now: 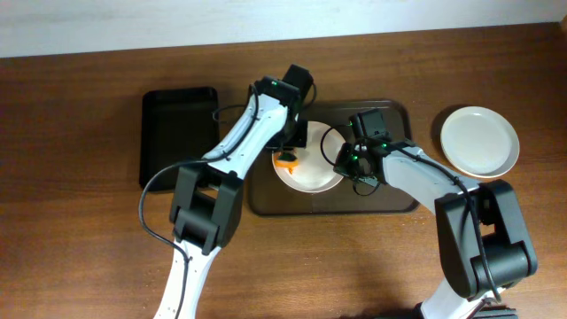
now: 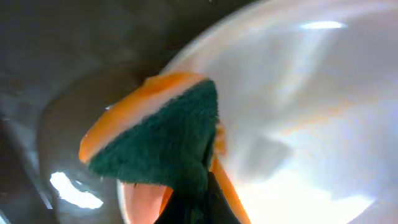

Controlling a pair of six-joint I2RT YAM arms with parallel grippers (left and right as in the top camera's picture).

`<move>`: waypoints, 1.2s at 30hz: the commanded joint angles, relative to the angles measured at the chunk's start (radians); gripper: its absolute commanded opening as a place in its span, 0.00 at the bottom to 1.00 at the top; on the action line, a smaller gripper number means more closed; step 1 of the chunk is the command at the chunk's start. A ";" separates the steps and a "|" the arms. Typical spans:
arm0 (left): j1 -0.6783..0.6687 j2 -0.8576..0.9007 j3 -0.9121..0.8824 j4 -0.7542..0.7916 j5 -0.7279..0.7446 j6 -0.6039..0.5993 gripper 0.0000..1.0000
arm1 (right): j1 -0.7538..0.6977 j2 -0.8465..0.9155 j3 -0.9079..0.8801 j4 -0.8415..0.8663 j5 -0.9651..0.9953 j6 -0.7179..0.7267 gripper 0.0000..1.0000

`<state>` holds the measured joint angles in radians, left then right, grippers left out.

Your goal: Clean dirty plates on tray and stack at the side

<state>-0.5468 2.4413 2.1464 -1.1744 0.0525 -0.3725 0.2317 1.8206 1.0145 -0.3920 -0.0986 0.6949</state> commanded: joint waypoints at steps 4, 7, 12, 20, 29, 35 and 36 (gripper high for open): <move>-0.031 -0.032 0.006 -0.026 0.030 0.083 0.00 | 0.003 0.040 -0.005 -0.014 0.032 -0.018 0.04; -0.027 -0.087 0.016 -0.026 0.030 0.084 0.00 | 0.003 0.040 -0.005 -0.015 0.032 -0.018 0.04; -0.027 -0.090 -0.003 -0.002 0.038 0.080 0.00 | 0.003 0.040 -0.005 -0.019 0.032 -0.018 0.04; -0.036 -0.084 -0.006 0.014 0.068 0.048 0.40 | 0.003 0.040 -0.005 -0.055 0.026 -0.018 0.25; -0.006 -0.096 -0.005 -0.031 0.056 0.048 0.64 | -0.007 0.003 0.346 -0.427 0.015 -0.386 0.98; 0.097 -0.112 -0.005 -0.111 0.056 0.051 0.59 | -0.071 0.060 0.393 -0.333 0.017 -0.594 0.67; 0.103 -0.112 -0.005 -0.119 0.056 0.053 0.59 | -0.071 0.106 0.393 -0.314 0.017 -0.595 0.57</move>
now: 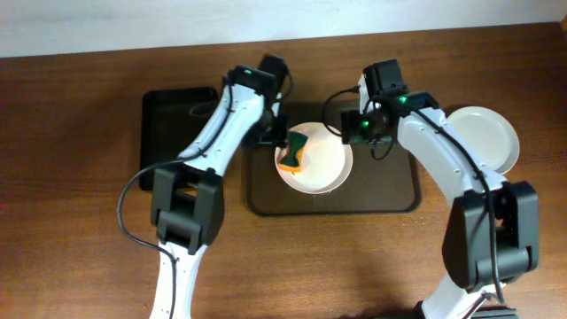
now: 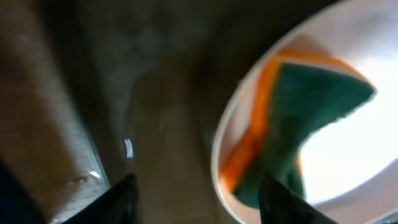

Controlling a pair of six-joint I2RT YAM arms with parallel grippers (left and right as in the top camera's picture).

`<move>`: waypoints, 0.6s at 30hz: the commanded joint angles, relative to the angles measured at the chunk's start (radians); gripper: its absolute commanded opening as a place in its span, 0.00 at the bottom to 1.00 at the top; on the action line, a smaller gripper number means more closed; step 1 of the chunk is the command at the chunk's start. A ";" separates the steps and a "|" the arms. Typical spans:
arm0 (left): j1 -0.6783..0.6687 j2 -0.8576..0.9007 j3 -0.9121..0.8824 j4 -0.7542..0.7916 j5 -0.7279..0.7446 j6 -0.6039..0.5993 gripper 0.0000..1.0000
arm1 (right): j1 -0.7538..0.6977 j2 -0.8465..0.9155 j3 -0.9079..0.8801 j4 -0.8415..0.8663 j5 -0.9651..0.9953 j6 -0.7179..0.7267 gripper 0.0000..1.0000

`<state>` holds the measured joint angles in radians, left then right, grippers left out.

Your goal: Clean dirty plates on tray and stack at the side

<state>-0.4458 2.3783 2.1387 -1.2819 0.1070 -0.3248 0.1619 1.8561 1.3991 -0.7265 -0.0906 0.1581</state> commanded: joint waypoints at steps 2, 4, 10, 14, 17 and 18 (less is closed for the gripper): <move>0.001 -0.049 0.003 -0.014 0.002 0.006 0.60 | 0.000 0.121 0.009 0.027 -0.004 -0.058 0.49; 0.001 -0.048 0.003 -0.018 0.002 0.028 0.59 | 0.000 0.171 0.009 0.027 -0.014 -0.057 0.44; 0.001 -0.048 0.003 -0.013 0.002 0.028 0.49 | 0.000 0.206 0.009 -0.018 -0.034 -0.020 0.13; -0.004 -0.035 0.002 0.045 0.092 0.114 0.54 | 0.002 0.206 0.007 -0.078 -0.076 0.084 0.04; -0.028 -0.034 0.002 0.076 0.115 0.150 0.57 | 0.002 0.206 0.007 -0.077 -0.083 0.087 0.04; -0.037 -0.031 0.002 0.090 0.114 0.180 0.57 | 0.002 0.206 0.007 -0.077 -0.083 0.087 0.04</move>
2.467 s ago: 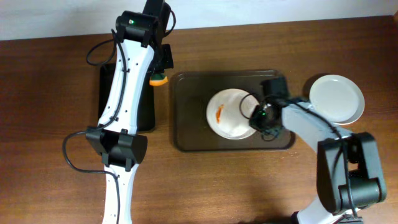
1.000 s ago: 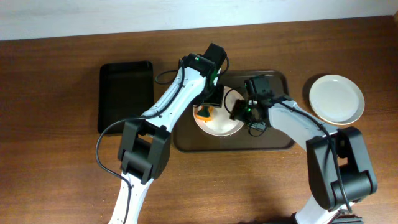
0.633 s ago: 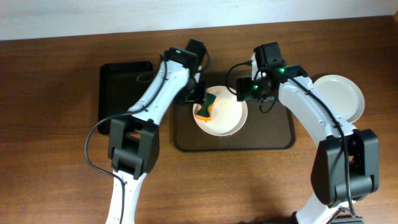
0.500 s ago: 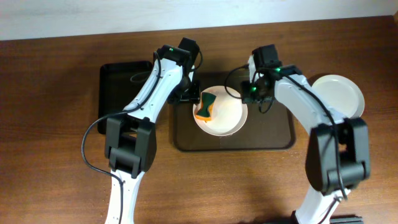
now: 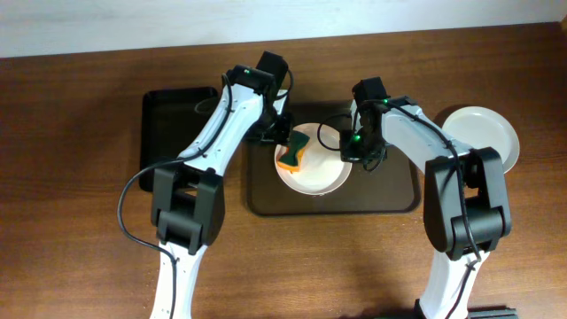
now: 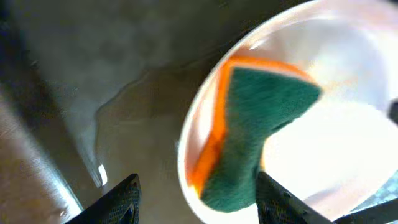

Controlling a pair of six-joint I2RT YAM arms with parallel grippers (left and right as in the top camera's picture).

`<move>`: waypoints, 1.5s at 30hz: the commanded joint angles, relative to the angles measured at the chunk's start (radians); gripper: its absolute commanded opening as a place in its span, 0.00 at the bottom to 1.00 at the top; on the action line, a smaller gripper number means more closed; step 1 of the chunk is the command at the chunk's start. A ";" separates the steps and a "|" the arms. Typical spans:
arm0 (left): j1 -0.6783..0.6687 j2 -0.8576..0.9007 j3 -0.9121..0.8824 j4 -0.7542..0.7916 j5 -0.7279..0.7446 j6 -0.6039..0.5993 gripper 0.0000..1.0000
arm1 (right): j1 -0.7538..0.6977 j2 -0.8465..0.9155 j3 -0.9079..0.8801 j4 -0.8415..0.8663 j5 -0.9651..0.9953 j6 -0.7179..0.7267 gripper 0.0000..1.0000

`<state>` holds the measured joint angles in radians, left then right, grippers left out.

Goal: Clean dirty plates on tray and stack at the side
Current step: 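Scrub the plate held by the right gripper with the left-gripper sponge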

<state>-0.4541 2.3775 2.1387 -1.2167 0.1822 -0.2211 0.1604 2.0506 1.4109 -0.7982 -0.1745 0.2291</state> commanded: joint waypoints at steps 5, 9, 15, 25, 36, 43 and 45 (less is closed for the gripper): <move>-0.058 0.031 0.002 0.050 0.043 0.193 0.59 | 0.003 0.012 -0.005 -0.003 0.001 0.015 0.04; -0.065 0.067 0.002 0.024 0.043 0.193 0.49 | 0.003 0.012 -0.005 0.006 0.002 0.015 0.04; -0.076 0.093 0.001 0.024 0.039 0.193 0.44 | 0.003 0.012 -0.005 0.002 0.001 0.015 0.04; -0.075 0.098 0.197 -0.106 0.045 0.104 0.00 | 0.003 0.012 -0.005 0.005 0.001 0.016 0.04; -0.081 0.149 0.103 -0.102 0.156 -0.040 0.00 | 0.003 0.012 -0.005 0.010 0.001 0.016 0.04; -0.083 0.150 -0.014 -0.045 -0.029 -0.067 0.00 | 0.003 0.012 -0.005 0.012 0.001 0.016 0.04; -0.083 0.150 -0.014 -0.048 -0.291 -0.067 0.00 | 0.003 0.012 -0.005 0.013 0.002 0.016 0.04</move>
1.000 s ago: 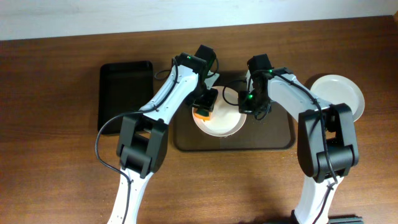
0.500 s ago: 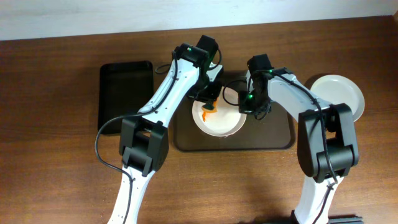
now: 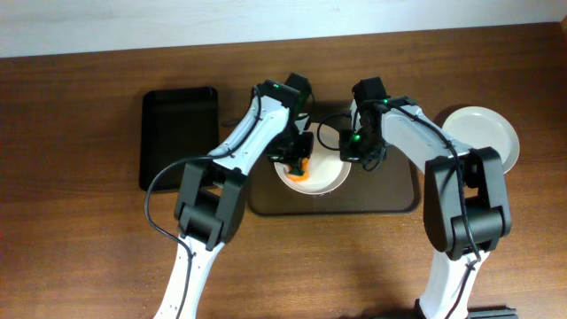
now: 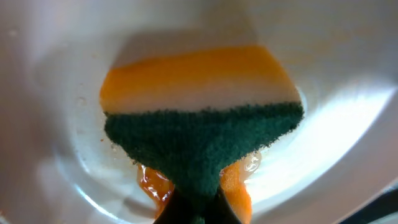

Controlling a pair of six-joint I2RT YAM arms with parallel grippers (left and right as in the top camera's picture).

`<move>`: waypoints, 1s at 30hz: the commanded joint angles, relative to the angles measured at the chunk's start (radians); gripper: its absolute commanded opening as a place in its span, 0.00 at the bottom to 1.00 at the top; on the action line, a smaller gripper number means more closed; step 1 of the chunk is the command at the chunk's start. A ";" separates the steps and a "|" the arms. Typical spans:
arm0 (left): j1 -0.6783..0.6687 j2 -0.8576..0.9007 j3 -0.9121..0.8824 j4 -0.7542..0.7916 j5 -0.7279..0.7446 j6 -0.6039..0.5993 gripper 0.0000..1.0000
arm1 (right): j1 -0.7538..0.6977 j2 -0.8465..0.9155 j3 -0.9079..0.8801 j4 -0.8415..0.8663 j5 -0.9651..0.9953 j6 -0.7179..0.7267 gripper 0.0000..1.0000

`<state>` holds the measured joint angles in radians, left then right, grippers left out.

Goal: Clean dirty plates on tray and stack at the side
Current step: 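Scrub the plate held by the right gripper with the left-gripper sponge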

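Observation:
A white plate [image 3: 323, 175] lies on the brown tray [image 3: 381, 190]. My left gripper [image 3: 298, 158] is over the plate's left part, shut on a green and orange sponge [image 3: 299, 172]. In the left wrist view the sponge [image 4: 202, 134] is pinched at its lower end by the gripper [image 4: 194, 208] and rests against the wet plate [image 4: 323, 74]. Orange smears show beside the sponge. My right gripper [image 3: 351, 147] is at the plate's right rim; whether it grips the rim is hidden.
A second white plate [image 3: 483, 135] lies on the wooden table to the right of the tray. A black tray [image 3: 177, 137] sits at the left. The two arms stand close together over the brown tray.
My left gripper was open beside the plate's left rim with the sponge lying loose on the plate. Now it is shut on the sponge over the plate. The right arm has not moved.
At first my left gripper held the sponge on the plate's left, with the right gripper at its right edge. Then the sponge lay loose, the left gripper open, the right gripper back by the tray's far edge. The right gripper returned to the rim; the left holds the sponge again.

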<state>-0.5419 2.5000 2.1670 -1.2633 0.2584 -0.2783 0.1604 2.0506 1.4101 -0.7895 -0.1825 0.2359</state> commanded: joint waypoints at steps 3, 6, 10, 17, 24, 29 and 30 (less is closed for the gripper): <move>0.005 0.026 -0.024 -0.008 -0.623 -0.029 0.00 | 0.003 0.012 -0.004 0.008 0.010 0.009 0.04; 0.005 0.021 0.074 -0.051 -0.652 -0.036 0.00 | 0.003 0.012 -0.004 0.008 0.010 0.009 0.04; 0.005 0.009 0.227 -0.104 -0.560 -0.070 0.00 | 0.003 0.012 -0.004 0.007 0.010 0.009 0.04; 0.001 0.010 0.094 0.039 -0.024 -0.070 0.00 | 0.003 0.012 -0.004 0.008 0.009 0.009 0.04; -0.020 0.010 -0.009 0.078 -0.236 -0.069 0.00 | 0.003 0.012 -0.004 0.001 0.009 0.009 0.04; -0.018 0.009 -0.010 -0.049 -0.811 -0.072 0.00 | 0.003 0.012 -0.004 0.000 0.009 0.009 0.04; -0.018 0.009 -0.003 -0.060 -0.849 -0.078 0.00 | 0.003 0.012 -0.004 -0.001 0.009 0.009 0.04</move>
<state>-0.5877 2.4954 2.1845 -1.2903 -0.2756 -0.3412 0.1783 2.0506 1.4101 -0.7773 -0.2428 0.2535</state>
